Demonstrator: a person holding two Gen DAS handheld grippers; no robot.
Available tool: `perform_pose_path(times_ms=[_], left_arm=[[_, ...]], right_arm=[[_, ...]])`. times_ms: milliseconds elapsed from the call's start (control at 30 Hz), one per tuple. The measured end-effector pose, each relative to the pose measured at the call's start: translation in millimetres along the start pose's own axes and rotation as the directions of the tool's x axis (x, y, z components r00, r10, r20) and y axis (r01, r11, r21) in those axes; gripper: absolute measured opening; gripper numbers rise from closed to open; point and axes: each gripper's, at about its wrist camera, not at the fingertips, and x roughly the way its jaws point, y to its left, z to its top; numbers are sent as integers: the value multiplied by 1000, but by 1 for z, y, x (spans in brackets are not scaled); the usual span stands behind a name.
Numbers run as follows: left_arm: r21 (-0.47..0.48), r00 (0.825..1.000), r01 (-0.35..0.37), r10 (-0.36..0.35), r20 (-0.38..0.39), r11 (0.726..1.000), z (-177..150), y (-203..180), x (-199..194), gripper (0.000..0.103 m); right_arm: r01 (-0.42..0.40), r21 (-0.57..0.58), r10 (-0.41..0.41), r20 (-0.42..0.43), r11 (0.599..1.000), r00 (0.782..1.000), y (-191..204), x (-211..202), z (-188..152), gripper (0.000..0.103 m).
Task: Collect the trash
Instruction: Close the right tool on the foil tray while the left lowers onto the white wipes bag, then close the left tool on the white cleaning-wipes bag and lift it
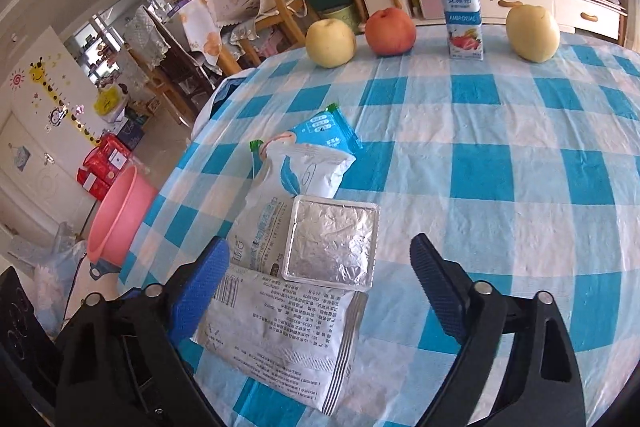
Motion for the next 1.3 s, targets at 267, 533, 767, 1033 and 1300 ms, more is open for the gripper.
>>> perform_pose_path(times_ms=[267,533,767,1033,1300], left_arm=[[-36,998,22,-24,-62,999,-4,2,21,93],[-69,999,14,-16,-34,997,2,12,23,93],[-125,1000,-1,0,-11,992,11,27,26,93],[-117,1000,26,-27,-8,993,25,29,37,93],[25,999,10,-8,-53,1000,52,7,71,93]], right_arm=[[80,-62,-82,-27,995,996,5,27,-4,80],[82,-77,-86,-42,994,995,1,45,-8,71],[60,-67,-62,-24,996,998,-2,45,-6,68],[71,-33,-70,30,997,997,-13,32,-1,65],[64,55,-70,120,996,990,-37,3,11,65]])
